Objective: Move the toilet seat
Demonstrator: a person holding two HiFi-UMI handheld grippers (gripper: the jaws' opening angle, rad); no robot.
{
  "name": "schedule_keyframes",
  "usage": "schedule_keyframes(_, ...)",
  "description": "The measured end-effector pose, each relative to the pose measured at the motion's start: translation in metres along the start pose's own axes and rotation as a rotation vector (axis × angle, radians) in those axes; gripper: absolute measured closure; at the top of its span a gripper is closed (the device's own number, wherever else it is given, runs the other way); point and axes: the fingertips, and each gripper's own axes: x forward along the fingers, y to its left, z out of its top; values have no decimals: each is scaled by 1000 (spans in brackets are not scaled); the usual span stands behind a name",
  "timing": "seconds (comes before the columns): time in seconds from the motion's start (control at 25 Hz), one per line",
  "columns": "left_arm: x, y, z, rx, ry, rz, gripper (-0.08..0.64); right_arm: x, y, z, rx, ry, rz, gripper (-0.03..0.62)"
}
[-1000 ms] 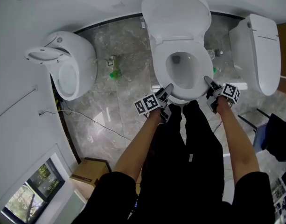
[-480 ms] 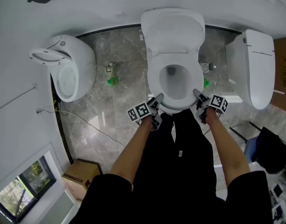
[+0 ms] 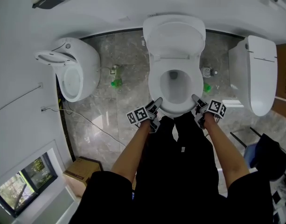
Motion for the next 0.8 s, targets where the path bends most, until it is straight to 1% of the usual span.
schedule_keyframes(0.16, 2, -3, 0, -12, -13, 10, 301, -2, 0, 2, 4, 18, -6, 364)
schedule_keyframes(0.28, 2, -8, 7, -23, -25, 1, 301, -2, 8, 5, 9, 15, 1, 364)
schedule_keyframes(0.48, 4, -19, 20, -44, -84, -10, 298, -4, 20, 15, 24, -5, 29, 359)
schedule_keyframes(0.64, 3, -21, 21, -49, -97, -5, 297, -4, 23, 15, 21, 5, 29, 357)
schedule_keyframes(0.8, 2, -26, 28, -59, -139, -11, 296, -3, 30, 19, 18, 13, 38, 354)
